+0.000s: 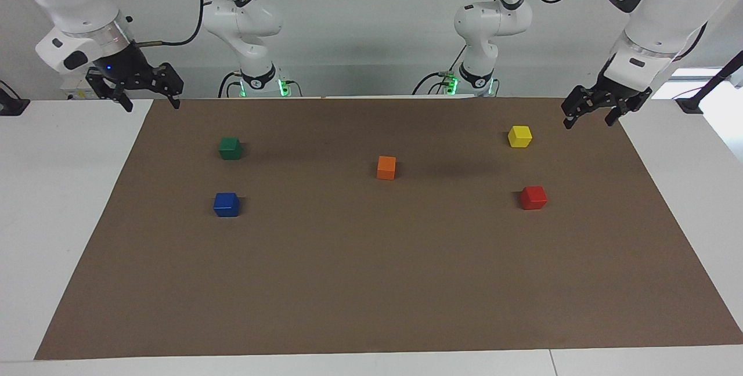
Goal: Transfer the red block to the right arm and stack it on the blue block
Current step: 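Reach the left gripper to the red cube while the right gripper advances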
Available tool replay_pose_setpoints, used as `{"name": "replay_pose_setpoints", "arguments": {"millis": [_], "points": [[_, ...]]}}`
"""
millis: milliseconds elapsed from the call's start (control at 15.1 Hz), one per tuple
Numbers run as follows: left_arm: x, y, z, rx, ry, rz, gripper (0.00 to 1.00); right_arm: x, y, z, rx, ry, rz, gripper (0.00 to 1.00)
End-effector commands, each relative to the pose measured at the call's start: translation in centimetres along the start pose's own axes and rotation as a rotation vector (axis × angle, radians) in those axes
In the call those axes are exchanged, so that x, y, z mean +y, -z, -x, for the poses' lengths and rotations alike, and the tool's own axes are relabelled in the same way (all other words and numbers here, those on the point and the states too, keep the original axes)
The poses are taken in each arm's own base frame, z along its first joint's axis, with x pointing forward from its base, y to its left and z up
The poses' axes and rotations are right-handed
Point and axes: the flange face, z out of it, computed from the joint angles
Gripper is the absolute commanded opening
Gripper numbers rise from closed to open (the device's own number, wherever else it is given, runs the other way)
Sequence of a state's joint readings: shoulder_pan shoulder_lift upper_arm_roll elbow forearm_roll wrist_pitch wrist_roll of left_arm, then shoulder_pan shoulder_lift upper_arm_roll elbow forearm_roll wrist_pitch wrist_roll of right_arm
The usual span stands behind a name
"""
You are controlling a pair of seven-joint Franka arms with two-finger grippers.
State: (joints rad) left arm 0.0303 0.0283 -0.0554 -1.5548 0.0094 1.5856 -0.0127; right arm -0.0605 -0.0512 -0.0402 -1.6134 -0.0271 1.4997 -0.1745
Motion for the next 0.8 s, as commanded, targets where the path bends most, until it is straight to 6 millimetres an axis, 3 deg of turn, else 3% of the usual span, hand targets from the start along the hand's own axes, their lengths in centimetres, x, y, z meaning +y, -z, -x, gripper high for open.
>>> {"name": "replay_pose_setpoints", "arguments": {"millis": [0,332,465,664,730], "points": [[0.0,-0.1,0.6,0.013,0.004,0.014,1.00,0.3,0.0,0.6,0.002,-0.017,0.024,1.00],[-0.8,-1.5,1.2,0.034,0.035,0.013,1.00,0.2,0.0,0.6,0.001,-0.020,0.021,1.00],[-2.4,-3.4,0.4,0.094,0.045,0.011,1.00,0.1,-0.5,0.7,-0.005,-0.017,0.003,1.00],[-2.1,-7.4,-0.3,0.082,0.036,0.012,1.00,-0.9,-2.5,1.8,0.009,-0.021,-0.099,1.00],[-1.9,-9.6,-0.8,0.068,0.028,0.012,1.00,-1.0,-3.8,2.1,0.011,-0.034,-0.156,1.00]]}}
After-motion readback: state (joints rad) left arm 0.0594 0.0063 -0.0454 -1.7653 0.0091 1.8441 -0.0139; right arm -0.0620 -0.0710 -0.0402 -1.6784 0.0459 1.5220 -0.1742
